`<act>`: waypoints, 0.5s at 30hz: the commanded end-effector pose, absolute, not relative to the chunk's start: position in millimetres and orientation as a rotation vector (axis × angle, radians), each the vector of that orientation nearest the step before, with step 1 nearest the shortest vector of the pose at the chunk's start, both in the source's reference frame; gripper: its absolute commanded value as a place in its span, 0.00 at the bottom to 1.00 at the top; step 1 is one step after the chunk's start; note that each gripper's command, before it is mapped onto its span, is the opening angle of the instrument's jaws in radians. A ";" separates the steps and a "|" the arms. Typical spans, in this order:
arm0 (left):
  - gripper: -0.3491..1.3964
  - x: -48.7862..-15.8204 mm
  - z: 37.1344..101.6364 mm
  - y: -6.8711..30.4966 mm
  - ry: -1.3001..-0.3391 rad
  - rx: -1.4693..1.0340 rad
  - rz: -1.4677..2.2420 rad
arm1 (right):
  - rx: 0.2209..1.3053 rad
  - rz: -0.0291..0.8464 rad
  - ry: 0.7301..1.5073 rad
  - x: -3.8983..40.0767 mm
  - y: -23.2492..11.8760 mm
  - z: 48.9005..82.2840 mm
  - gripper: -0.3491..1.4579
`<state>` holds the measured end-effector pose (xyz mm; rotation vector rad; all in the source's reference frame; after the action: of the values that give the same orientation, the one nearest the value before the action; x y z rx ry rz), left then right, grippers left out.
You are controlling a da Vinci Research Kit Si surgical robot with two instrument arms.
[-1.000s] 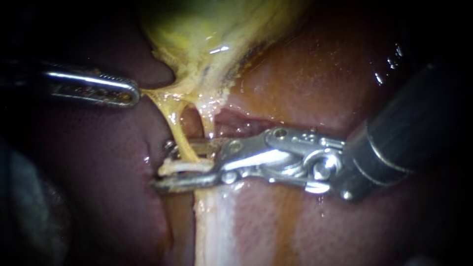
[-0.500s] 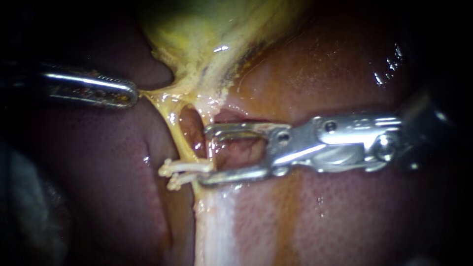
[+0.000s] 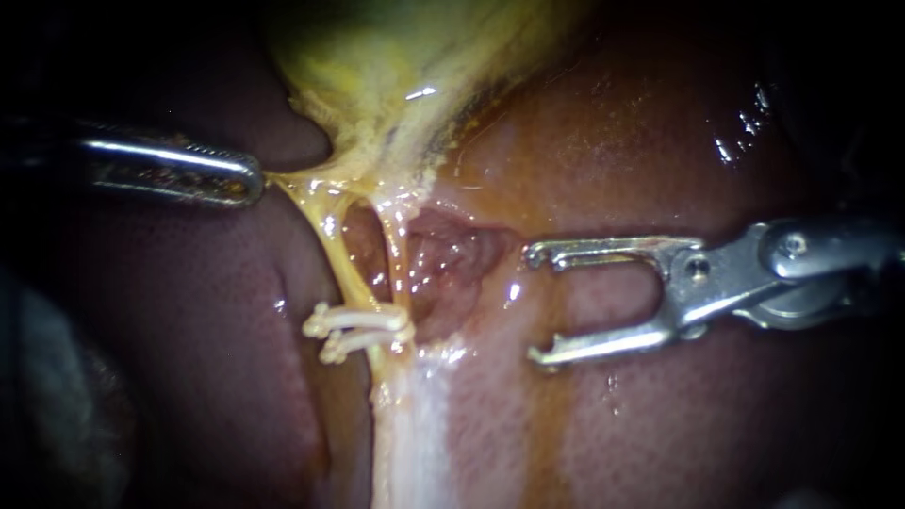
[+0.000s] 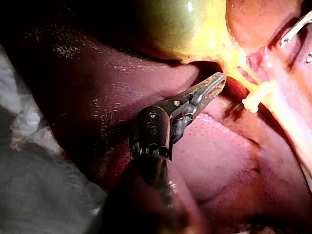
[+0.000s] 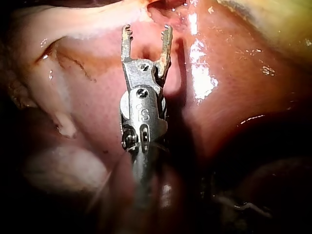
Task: Going back second clip left tube
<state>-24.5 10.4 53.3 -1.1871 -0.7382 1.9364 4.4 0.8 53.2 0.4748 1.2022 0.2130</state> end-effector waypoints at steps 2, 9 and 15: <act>0.00 -24.5 53.3 10.4 -0.738 -1.187 1.936 | 0.478 0.212 1.201 3.9 0.9 53.2 0.47; 0.00 -25.1 53.6 10.2 -0.732 -1.186 1.935 | 0.480 0.211 1.202 3.0 1.1 53.0 0.47; 0.00 -26.4 54.3 9.8 -0.737 -1.188 1.937 | 0.481 0.210 1.202 2.6 1.1 53.0 0.47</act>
<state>-26.7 9.7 54.6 -1.1891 -0.7359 1.9364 2.6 1.1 53.0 0.4815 1.2021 0.2090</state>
